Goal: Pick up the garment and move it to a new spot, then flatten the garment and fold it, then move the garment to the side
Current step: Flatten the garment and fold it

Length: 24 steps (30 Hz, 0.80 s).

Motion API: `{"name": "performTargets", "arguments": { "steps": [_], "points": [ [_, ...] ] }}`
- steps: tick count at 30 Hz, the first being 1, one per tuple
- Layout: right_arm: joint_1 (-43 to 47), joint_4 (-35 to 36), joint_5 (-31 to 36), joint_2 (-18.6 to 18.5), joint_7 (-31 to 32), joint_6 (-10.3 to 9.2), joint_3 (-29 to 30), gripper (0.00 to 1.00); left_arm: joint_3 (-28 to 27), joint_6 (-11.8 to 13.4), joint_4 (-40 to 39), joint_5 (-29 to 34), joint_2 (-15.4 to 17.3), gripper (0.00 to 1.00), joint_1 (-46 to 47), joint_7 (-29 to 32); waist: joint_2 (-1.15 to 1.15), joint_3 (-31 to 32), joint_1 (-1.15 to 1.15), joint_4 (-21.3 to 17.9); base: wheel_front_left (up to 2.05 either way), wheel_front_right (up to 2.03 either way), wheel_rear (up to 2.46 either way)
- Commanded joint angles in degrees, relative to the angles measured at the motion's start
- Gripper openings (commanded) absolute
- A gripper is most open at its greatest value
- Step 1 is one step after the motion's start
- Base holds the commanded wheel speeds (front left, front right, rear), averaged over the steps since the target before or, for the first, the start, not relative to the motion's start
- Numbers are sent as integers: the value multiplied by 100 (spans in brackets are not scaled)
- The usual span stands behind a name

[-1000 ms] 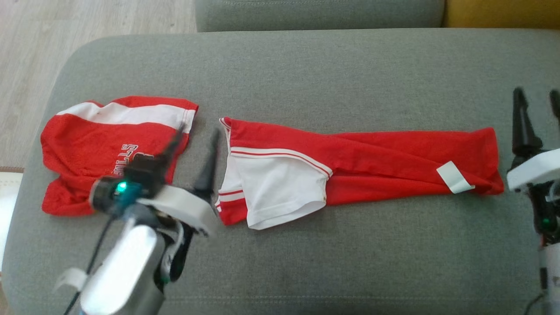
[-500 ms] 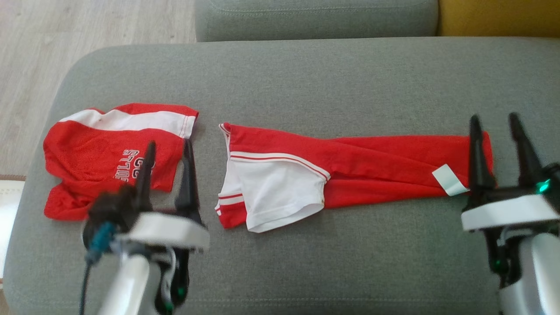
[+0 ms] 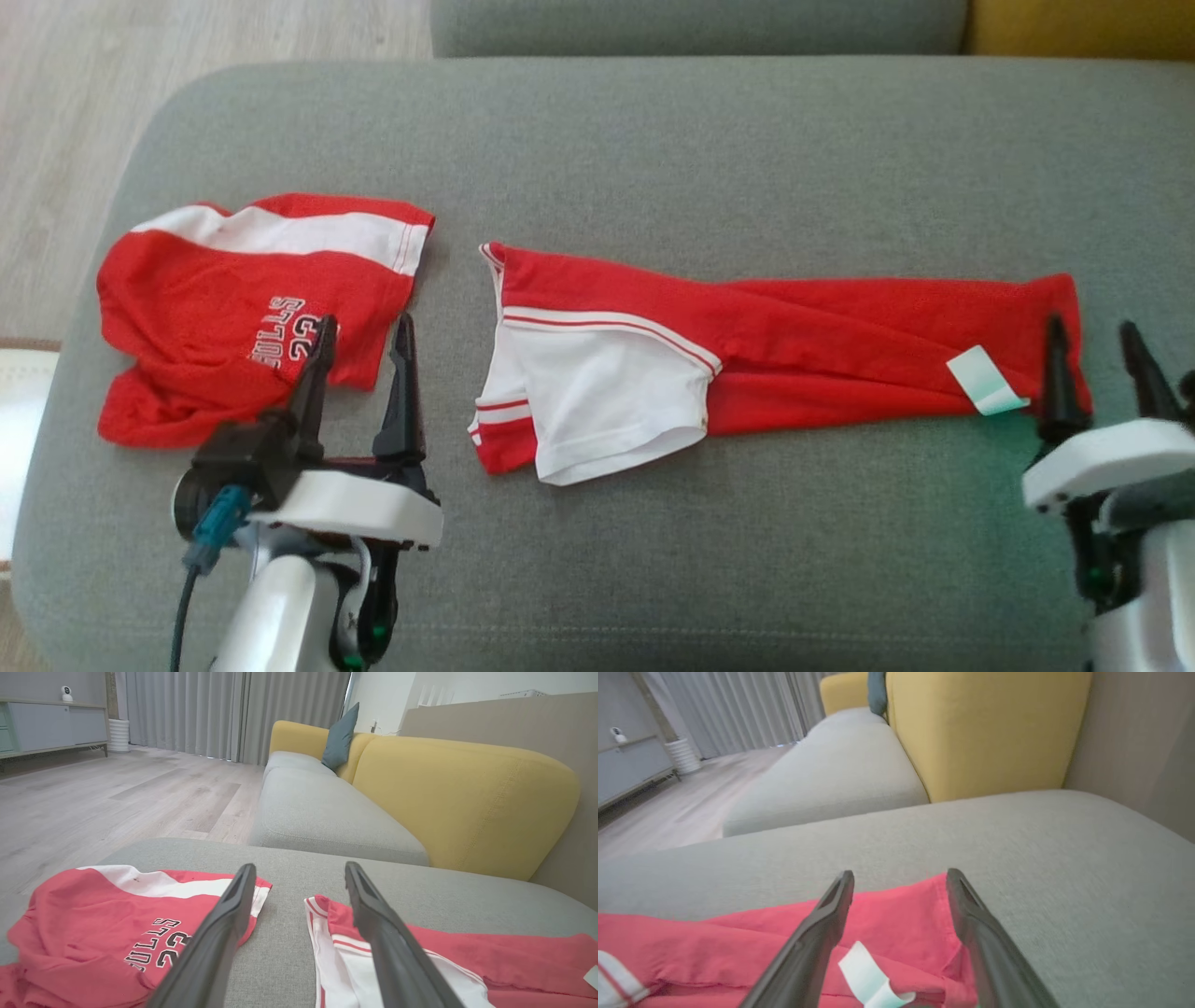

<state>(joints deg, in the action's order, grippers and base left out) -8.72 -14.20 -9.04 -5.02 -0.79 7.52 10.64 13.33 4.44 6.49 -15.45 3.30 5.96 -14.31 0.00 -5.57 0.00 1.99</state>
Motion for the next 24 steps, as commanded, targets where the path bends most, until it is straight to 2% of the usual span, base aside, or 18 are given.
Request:
{"name": "performTargets", "arguments": {
  "steps": [1,12,16,24],
  "points": [
    [-403,45,75,17,150,-3,75,100,-231,-53,-135,69,4,100,306,-68,0,-88,0,30,0,0,0],
    [-1379,-1207,731,107,1329,-3,1412,100,-222,-280,-33,191,-36,100,586,-69,0,-717,0,197,0,0,0],
    [-1613,-1473,909,116,1560,-3,1609,100,-277,-324,-41,220,-39,100,674,-69,0,-890,0,215,0,0,0],
    [-1839,-1778,917,139,1964,-3,1630,100,-433,-375,-74,266,-41,100,849,-69,0,-1136,0,174,0,0,0]
  ]
}}
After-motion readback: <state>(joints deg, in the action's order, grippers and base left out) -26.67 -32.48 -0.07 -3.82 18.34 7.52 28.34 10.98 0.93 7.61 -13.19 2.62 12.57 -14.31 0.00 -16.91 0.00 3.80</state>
